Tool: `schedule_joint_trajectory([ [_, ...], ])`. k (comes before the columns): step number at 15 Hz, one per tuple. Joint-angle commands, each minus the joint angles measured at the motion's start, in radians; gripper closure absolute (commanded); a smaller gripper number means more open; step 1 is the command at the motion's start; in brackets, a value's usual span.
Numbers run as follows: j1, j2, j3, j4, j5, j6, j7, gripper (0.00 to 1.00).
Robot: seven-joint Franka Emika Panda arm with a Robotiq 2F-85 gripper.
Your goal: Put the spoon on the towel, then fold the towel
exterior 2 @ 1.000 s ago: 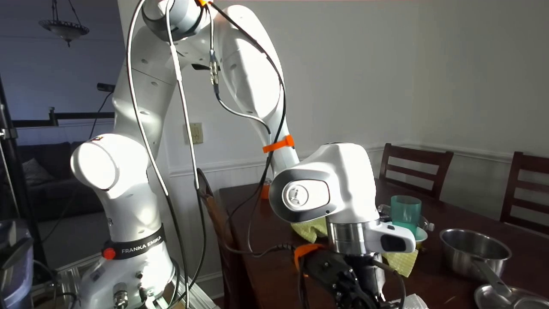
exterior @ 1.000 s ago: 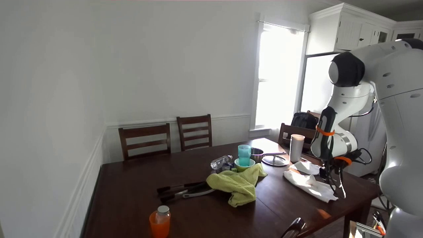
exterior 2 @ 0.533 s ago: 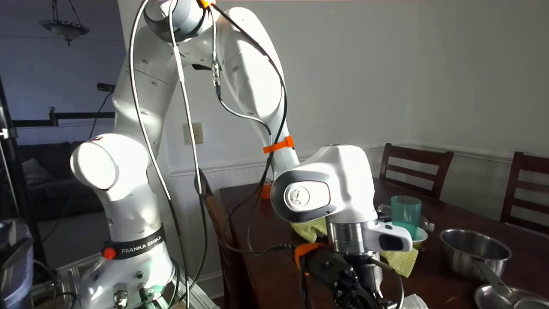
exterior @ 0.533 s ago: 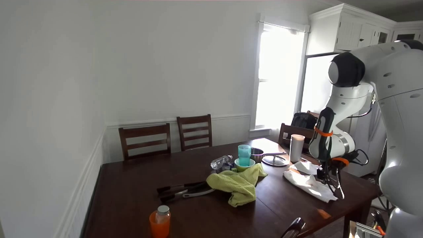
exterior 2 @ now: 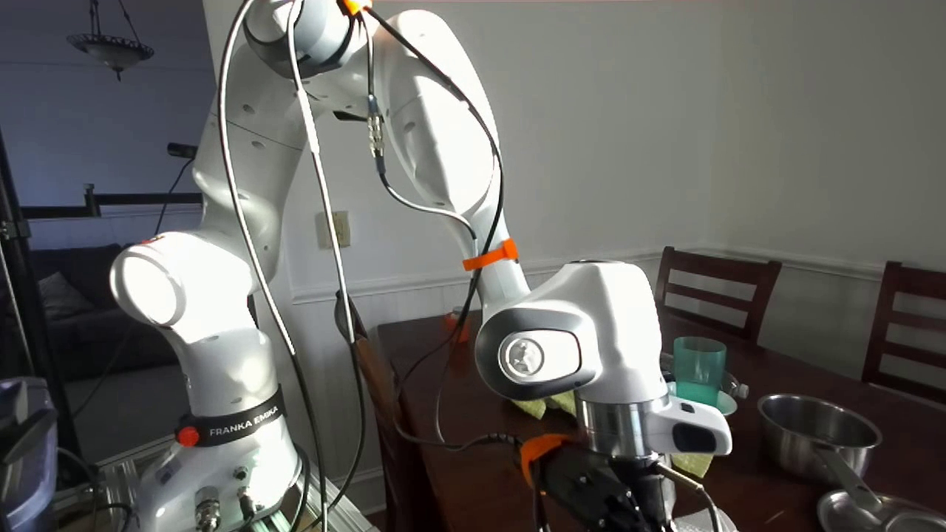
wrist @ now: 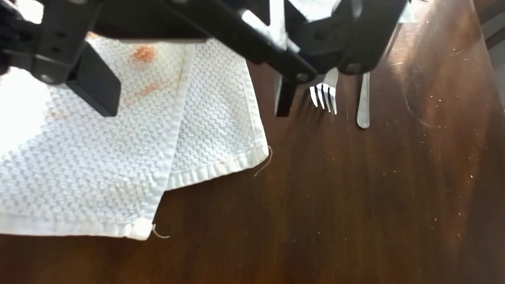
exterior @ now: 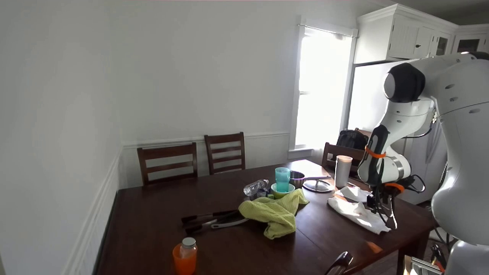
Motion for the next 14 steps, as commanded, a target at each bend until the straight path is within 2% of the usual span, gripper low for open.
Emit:
schedule_joint_trajectory([
  [1, -0.102, 0.040, 0.083, 0.064, 0.042, -0.008, -0.071, 0.00],
  [3, -0.134, 0.059, 0.114, 0.086, 0.044, -0.007, -0.080, 0.00],
  [4, -0.092, 0.027, 0.075, 0.046, 0.009, -0.003, -0.037, 0.00],
  [14, -0.132, 0.094, 0.107, 0.122, 0.033, -0.032, -0.030, 0.00],
])
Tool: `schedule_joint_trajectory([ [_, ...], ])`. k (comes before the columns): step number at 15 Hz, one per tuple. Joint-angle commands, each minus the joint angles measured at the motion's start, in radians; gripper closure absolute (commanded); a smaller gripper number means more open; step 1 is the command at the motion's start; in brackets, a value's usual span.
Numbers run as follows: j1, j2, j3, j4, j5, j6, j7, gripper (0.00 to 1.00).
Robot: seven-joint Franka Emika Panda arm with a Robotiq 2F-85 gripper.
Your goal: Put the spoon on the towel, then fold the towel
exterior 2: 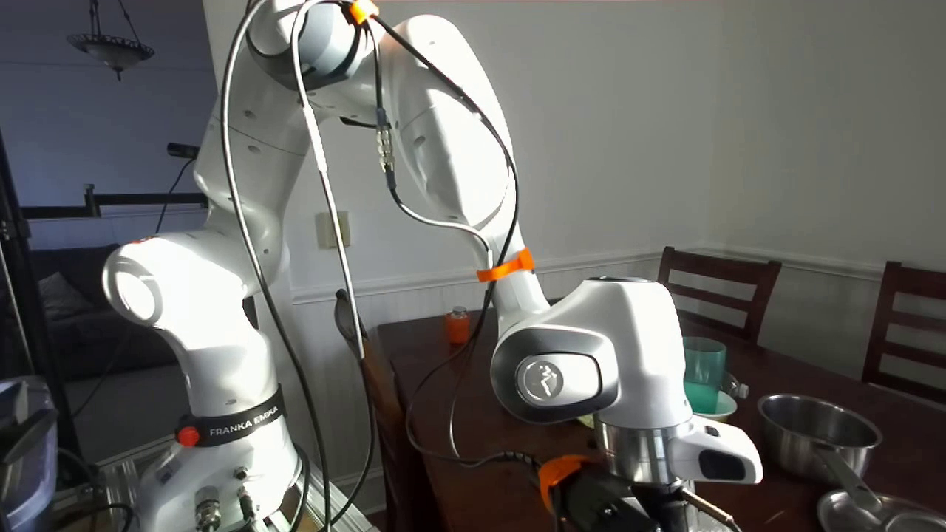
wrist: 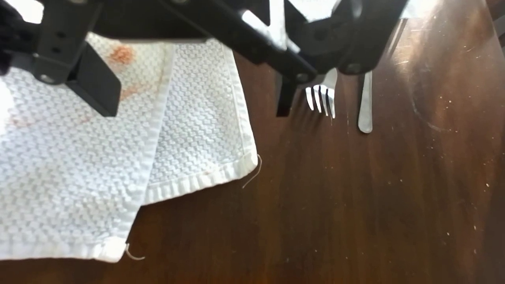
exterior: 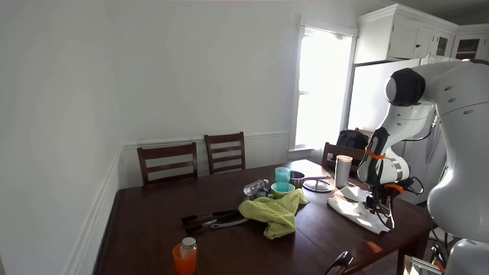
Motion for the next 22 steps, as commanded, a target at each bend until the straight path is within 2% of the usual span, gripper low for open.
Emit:
schedule_joint_trajectory([
  [1, -0.016, 0.055, -0.002, 0.063, 0.014, -0.028, 0.012, 0.00],
  [4, -0.037, 0.097, -0.008, 0.108, 0.019, -0.040, 0.016, 0.00],
  [8, -0.094, 0.144, 0.029, 0.155, 0.043, -0.061, 0.011, 0.00],
  [9, -0.106, 0.155, 0.039, 0.169, 0.052, -0.073, 0.011, 0.04],
  [10, -0.115, 0.162, 0.047, 0.179, 0.060, -0.081, 0.013, 0.13],
  [11, -0.129, 0.169, 0.062, 0.188, 0.072, -0.093, 0.010, 0.28],
  [12, -0.138, 0.174, 0.071, 0.198, 0.080, -0.102, 0.010, 0.31],
  [19, -0.167, 0.187, 0.116, 0.240, 0.120, -0.148, 0.009, 0.81],
  [22, -0.166, 0.163, 0.123, 0.240, 0.134, -0.185, 0.010, 0.99],
])
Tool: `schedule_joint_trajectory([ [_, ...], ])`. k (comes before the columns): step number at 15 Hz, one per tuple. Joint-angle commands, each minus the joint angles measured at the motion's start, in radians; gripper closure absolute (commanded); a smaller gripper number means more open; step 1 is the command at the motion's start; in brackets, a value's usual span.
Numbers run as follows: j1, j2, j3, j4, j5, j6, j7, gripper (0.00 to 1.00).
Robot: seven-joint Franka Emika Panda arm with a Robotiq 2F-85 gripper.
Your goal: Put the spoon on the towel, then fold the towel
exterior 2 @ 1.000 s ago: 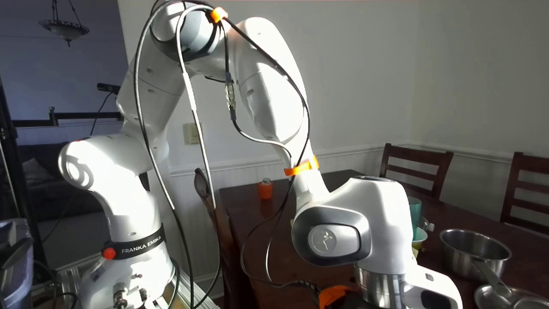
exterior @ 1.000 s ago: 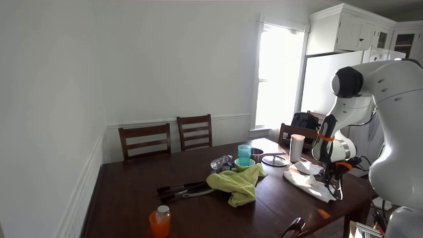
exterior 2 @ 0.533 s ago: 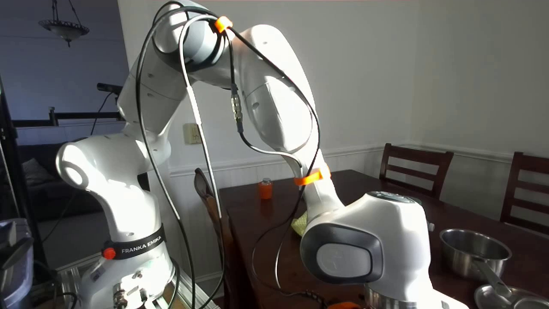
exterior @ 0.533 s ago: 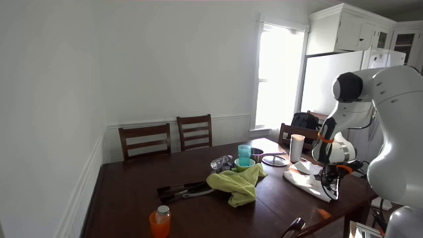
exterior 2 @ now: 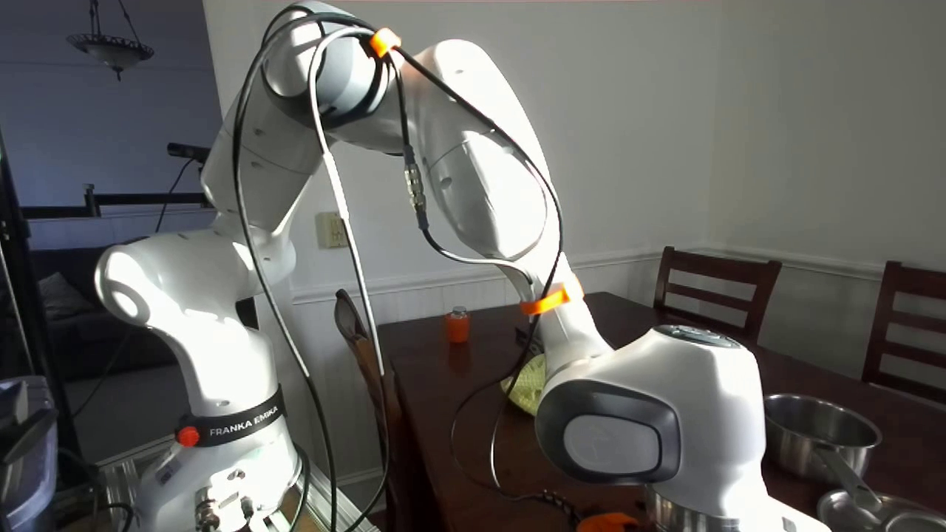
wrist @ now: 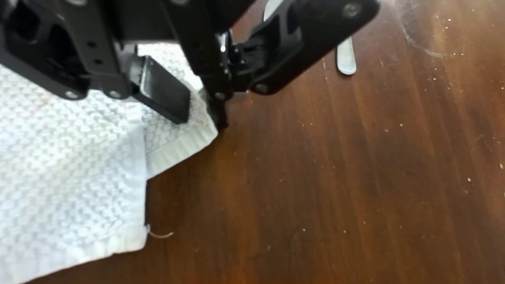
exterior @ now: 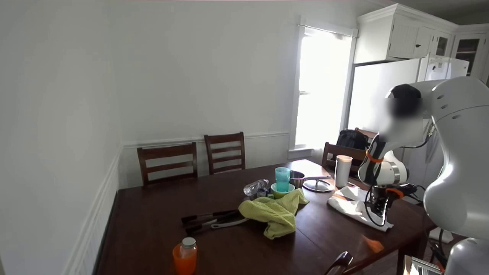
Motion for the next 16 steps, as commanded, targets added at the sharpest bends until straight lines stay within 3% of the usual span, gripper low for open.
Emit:
schedule_joint_trajectory([
  [1, -0.017, -0.007, 0.028, 0.024, 0.032, -0.056, -0.001, 1.00],
  [16, 0.069, -0.253, 0.068, -0.169, 0.012, 0.019, -0.088, 0.98],
])
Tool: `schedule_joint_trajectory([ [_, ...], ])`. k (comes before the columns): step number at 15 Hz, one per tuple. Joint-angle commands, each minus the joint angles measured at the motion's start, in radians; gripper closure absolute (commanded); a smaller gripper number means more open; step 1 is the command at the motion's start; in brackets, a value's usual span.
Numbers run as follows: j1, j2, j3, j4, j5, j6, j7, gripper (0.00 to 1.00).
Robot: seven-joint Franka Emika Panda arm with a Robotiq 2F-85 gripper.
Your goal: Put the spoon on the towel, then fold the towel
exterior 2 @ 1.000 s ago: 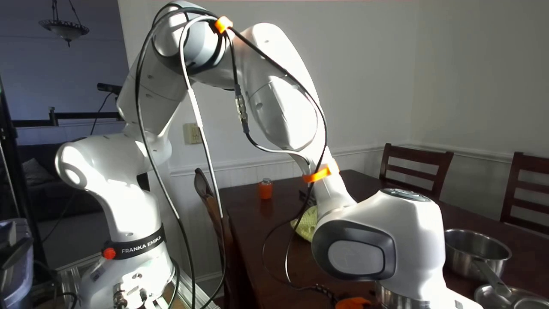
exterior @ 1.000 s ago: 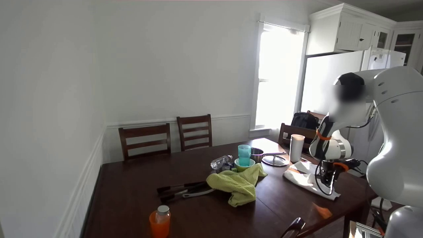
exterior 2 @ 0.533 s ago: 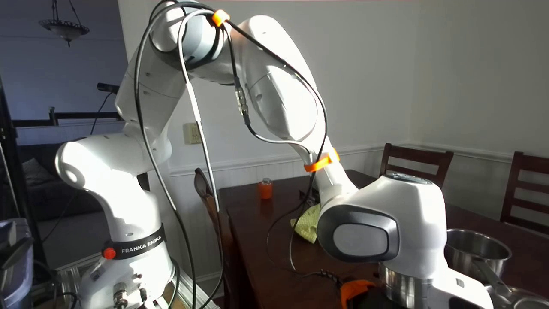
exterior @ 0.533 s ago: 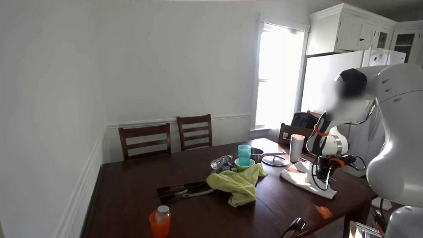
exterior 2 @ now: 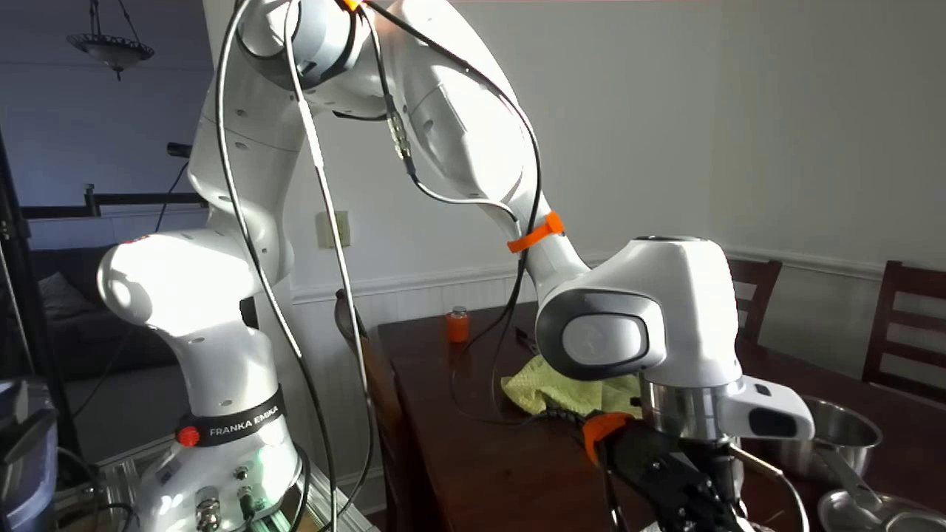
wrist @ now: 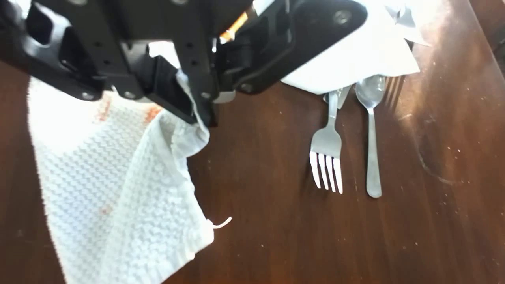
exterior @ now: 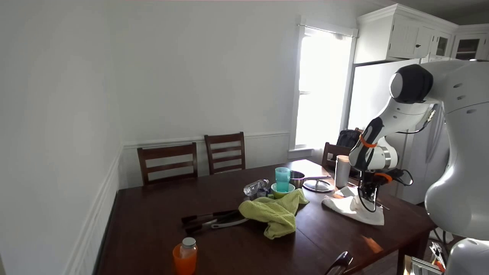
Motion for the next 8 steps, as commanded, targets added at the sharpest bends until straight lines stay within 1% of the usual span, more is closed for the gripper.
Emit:
schedule_joint_trajectory([
  [1, 0.020, -0.074, 0.027, -0.093, 0.004, 0.040, -0.067, 0.98],
  [3, 0.029, -0.088, 0.055, -0.119, 0.014, 0.070, -0.108, 0.98],
  [6, 0.021, -0.087, 0.131, -0.154, 0.034, 0.163, -0.198, 0.98],
  [8, 0.007, -0.076, 0.188, -0.169, 0.045, 0.204, -0.248, 0.98],
])
